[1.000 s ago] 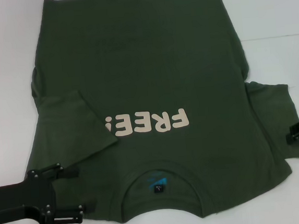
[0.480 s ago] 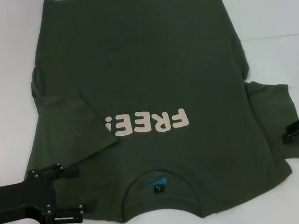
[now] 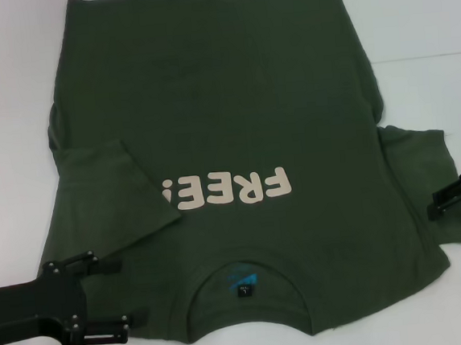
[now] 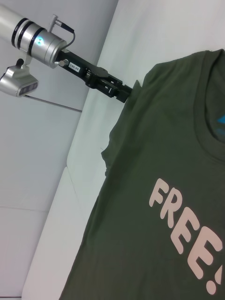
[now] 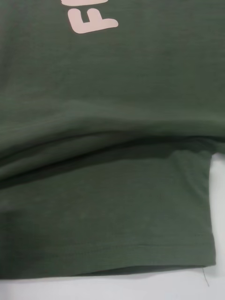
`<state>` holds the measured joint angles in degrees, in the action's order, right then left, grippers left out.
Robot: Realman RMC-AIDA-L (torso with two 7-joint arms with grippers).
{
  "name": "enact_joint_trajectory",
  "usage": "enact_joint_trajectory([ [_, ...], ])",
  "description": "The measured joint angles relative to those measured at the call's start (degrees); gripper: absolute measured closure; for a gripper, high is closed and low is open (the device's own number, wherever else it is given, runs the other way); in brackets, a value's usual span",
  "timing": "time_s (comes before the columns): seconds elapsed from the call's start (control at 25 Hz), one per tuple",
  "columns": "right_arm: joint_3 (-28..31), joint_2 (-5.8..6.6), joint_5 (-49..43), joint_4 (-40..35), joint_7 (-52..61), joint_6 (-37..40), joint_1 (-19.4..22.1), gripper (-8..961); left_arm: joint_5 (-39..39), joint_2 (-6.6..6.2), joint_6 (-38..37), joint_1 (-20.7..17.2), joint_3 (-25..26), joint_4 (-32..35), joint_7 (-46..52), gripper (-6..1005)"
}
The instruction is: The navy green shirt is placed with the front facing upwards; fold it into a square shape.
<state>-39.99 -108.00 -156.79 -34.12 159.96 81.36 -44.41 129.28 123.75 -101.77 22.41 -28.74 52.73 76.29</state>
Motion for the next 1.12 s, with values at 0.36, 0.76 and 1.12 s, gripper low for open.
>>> enact_joint_trajectory([
  [0.36, 0.0, 0.45, -0.19, 0.02, -0.07, 0.32, 0.13, 157, 0.0, 0.0, -0.01, 0.0, 0.0, 0.0, 0.0, 50],
  [0.76, -0.59, 0.6, -0.42, 0.02, -0.18, 0.44, 0.66, 158, 0.0, 0.0, -0.01, 0.0, -0.01, 0.0, 0.0, 49],
  [1.12, -0.62, 0.25, -0.45, 0.02, -0.59, 0.1, 0.64, 158, 0.0, 0.0, 0.0, 0.0, 0.0, -0.03, 0.0, 50],
])
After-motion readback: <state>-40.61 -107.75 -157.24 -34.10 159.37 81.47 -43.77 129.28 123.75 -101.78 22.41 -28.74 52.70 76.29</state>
